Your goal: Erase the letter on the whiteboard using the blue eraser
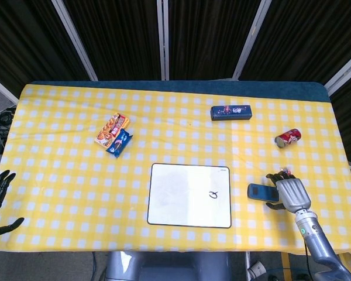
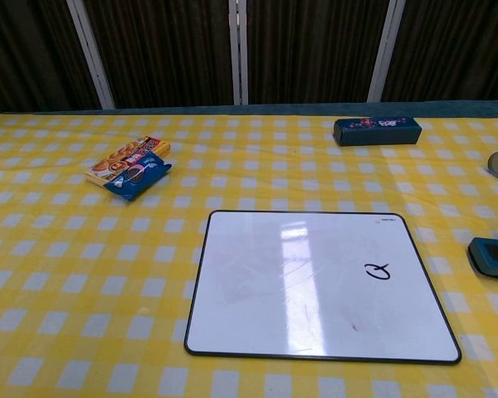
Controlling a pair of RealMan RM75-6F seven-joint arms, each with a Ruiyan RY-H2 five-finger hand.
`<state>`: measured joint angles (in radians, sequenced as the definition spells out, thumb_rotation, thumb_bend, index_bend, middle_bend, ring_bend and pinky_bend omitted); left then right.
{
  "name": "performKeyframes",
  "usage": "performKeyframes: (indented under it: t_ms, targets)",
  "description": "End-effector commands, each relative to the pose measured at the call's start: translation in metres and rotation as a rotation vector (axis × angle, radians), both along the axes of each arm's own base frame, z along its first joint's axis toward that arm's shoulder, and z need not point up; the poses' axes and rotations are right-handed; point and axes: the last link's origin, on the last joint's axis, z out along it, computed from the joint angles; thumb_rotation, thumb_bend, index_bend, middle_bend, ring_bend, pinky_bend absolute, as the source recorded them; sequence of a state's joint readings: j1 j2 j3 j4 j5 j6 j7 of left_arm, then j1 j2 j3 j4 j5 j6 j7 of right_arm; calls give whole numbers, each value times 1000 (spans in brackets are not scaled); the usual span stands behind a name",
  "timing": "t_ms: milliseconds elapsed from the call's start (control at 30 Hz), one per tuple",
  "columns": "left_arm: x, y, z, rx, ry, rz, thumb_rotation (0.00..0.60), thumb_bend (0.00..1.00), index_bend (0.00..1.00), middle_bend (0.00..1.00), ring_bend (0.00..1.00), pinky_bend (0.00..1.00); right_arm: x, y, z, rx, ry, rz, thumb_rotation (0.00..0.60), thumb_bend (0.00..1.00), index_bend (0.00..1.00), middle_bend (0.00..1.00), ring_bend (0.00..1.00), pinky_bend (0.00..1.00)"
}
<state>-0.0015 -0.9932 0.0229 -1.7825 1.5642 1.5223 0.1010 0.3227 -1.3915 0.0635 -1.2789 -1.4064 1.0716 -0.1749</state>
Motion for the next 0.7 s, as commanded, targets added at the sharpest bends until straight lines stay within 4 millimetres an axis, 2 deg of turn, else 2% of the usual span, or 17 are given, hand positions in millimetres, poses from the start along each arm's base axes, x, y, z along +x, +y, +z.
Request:
performKeyframes:
  t_ms: [33, 233, 467, 700]
  targets:
    - [0, 0, 0, -1, 0, 0, 600, 0, 0, 0, 0, 0, 0, -3, -9, 4, 23, 19, 600, 63, 296, 344, 243, 377]
    - [0, 2, -1, -4, -1, 1, 600, 0, 0, 0, 0, 0, 0, -4, -17, 1, 31, 32, 600, 90, 326, 377, 280, 421]
    - [0, 2, 0, -1, -3, 3, 600, 0, 0, 0, 0, 0, 7, -4, -17, -14, 5, 63, 600, 213, 424, 468, 369, 503]
    - [0, 3, -1, -7, -1, 2, 600, 0, 0, 0, 0, 0, 44, -6, -17, 9, -75, 168, 600, 260, 444, 487, 389, 509]
